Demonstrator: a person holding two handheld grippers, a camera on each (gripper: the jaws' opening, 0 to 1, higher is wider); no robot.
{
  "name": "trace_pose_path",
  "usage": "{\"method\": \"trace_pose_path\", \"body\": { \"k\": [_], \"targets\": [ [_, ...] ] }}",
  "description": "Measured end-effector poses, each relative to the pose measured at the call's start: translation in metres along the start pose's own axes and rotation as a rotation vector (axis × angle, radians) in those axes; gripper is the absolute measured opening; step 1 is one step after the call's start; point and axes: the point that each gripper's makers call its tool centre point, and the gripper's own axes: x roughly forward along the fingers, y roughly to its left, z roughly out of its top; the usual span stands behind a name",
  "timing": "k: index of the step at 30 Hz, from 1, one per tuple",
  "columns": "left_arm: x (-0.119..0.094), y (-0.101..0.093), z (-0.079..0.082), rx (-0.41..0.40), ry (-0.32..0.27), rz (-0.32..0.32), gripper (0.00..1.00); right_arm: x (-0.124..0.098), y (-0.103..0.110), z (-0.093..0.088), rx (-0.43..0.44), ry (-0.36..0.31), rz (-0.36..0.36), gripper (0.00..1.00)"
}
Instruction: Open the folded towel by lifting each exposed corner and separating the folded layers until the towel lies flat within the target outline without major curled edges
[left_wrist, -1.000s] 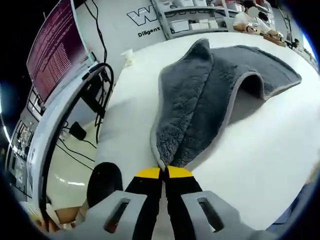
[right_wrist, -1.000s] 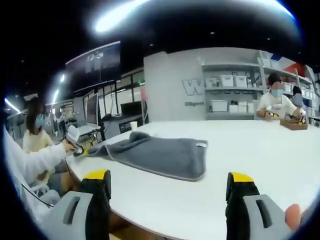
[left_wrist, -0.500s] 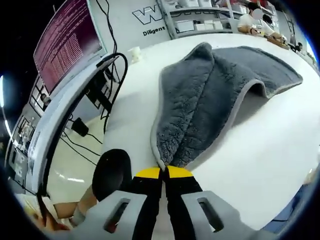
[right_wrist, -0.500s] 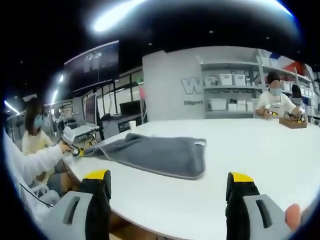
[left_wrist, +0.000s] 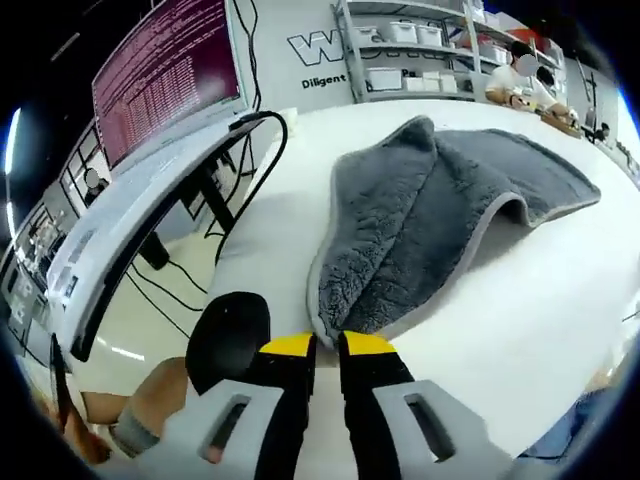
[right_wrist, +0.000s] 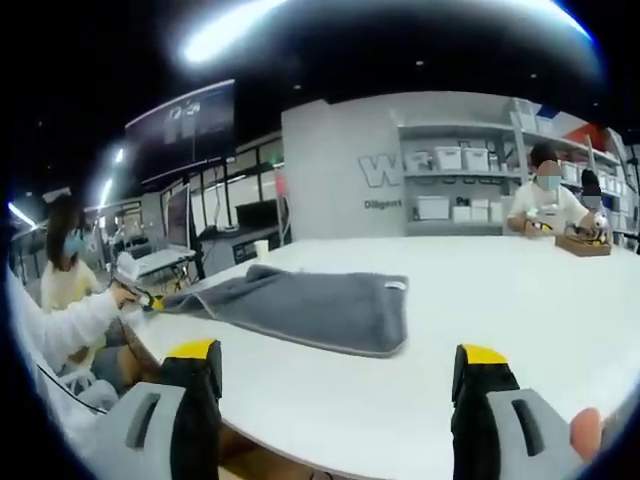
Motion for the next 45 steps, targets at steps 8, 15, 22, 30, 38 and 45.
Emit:
{"method": "trace_pose_path", "body": {
  "k": [8,15,22,30,38,45],
  "targets": [
    [-0.037,-0.02,0.007,-0.152,-0.135,-0.073,0.39,0.005,0.0,-0.006,0.005,0.021,-0.003,0.96],
    [-0.072,-0.067,0.026,-0.185,-0.265,-0.189,0.62,0.006,-0.002,-0.007,0.001,0.028,-0.019,0.95],
    [-0.092,-0.097,0.034,-0.186,-0.325,-0.24,0.86,0.007,-0.009,-0.01,0.005,0.041,-0.047,0.94],
    [-0.095,-0.105,0.025,-0.161,-0.293,-0.265,1.0,0.011,-0.025,-0.019,0.023,0.062,-0.092,0.93],
    [-0.109,-0.122,0.027,-0.168,-0.344,-0.312,1.0,0.021,-0.04,-0.034,0.043,0.102,-0.114,0.93],
    [-0.113,-0.124,0.029,-0.155,-0.351,-0.318,1.0,0.044,-0.065,-0.043,0.049,0.126,-0.107,0.87]
  ]
}}
